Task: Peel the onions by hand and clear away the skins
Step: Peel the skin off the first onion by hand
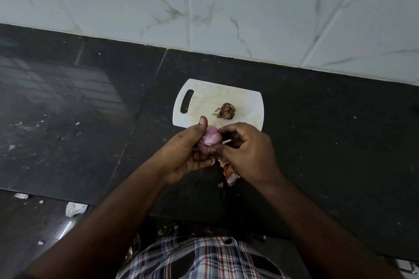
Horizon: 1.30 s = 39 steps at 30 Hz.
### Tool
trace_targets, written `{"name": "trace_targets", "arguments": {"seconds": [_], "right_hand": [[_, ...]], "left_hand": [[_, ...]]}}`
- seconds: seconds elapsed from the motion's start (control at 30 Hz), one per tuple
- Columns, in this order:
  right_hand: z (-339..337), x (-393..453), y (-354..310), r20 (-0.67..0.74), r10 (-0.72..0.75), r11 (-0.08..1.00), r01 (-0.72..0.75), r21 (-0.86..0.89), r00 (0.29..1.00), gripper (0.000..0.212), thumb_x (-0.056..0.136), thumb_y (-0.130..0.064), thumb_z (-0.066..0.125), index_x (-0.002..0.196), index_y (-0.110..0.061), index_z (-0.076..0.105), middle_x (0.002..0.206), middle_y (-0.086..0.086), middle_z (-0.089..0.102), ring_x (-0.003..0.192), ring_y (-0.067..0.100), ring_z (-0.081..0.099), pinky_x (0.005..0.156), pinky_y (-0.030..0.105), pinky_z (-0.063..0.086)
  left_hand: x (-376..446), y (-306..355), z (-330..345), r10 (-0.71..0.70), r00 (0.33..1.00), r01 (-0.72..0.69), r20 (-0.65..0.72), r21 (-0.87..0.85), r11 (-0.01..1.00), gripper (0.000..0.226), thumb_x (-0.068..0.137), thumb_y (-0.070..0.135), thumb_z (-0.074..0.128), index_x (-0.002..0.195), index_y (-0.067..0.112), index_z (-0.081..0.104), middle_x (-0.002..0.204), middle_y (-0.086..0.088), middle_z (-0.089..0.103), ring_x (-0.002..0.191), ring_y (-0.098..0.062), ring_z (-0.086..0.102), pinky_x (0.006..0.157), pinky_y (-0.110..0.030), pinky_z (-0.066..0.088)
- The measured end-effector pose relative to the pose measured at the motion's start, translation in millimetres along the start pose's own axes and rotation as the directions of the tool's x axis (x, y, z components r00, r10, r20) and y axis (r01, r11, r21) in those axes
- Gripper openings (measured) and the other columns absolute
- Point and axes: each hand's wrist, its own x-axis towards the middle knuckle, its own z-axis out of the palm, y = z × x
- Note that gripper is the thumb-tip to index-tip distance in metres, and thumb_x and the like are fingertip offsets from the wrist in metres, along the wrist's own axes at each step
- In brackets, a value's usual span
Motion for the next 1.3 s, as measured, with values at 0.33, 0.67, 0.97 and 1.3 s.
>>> {"name": "trace_targets", "arguments": {"seconds": [0.33,0.67,0.97,1.3], "right_hand": [[-4.6,6.1,4.0,0.15,0.008,0.999,-0.001,-0.043,0.989,0.039,0.063,-0.043,0.091,0.079,-0.027,0.059,0.081,-0.007,0.059,0.069,0.008,0.055,0.061,0.026,0.051],[-2.4,4.7,5.9,0.111,-0.002,0.999,0.007,-0.048,0.994,0.038,0.066,-0.04,0.089,0.08,-0.02,0.06,0.077,-0.009,0.056,0.066,0.004,0.052,0.058,0.016,0.044],[-11.5,0.6,8.8,0.059,0.11,0.986,-0.117,0.116,0.992,0.037,0.085,-0.016,0.078,0.12,-0.022,0.069,0.109,-0.01,0.073,0.099,0.003,0.069,0.085,0.033,0.061],[-12.5,5.5,17.3,0.161,0.276,0.928,-0.306,0.212,0.948,0.049,0.073,-0.017,0.077,0.12,-0.02,0.068,0.107,-0.001,0.075,0.099,0.014,0.072,0.086,0.044,0.061]], "left_hand": [[-2.4,-6.5,9.8,0.029,0.999,-0.028,-0.023,0.055,0.998,0.073,0.082,0.067,0.053,0.118,0.005,0.067,0.08,-0.008,0.067,0.061,-0.013,0.062,0.058,-0.028,0.057],[-1.4,-8.7,13.4,0.013,0.997,-0.009,-0.076,0.059,0.998,0.072,0.085,0.068,0.054,0.115,0.004,0.069,0.089,-0.014,0.069,0.068,-0.017,0.066,0.059,-0.029,0.058],[-3.4,3.1,-1.6,-0.028,0.999,0.029,-0.043,0.024,0.999,0.049,0.085,0.041,0.069,0.118,0.005,0.066,0.107,-0.02,0.074,0.092,-0.03,0.071,0.089,-0.041,0.058],[-1.3,-2.4,-2.1,0.12,0.992,-0.12,0.022,-0.002,0.993,0.049,0.073,0.015,0.076,0.121,0.009,0.066,0.118,-0.015,0.071,0.098,-0.029,0.072,0.079,-0.035,0.063]]}}
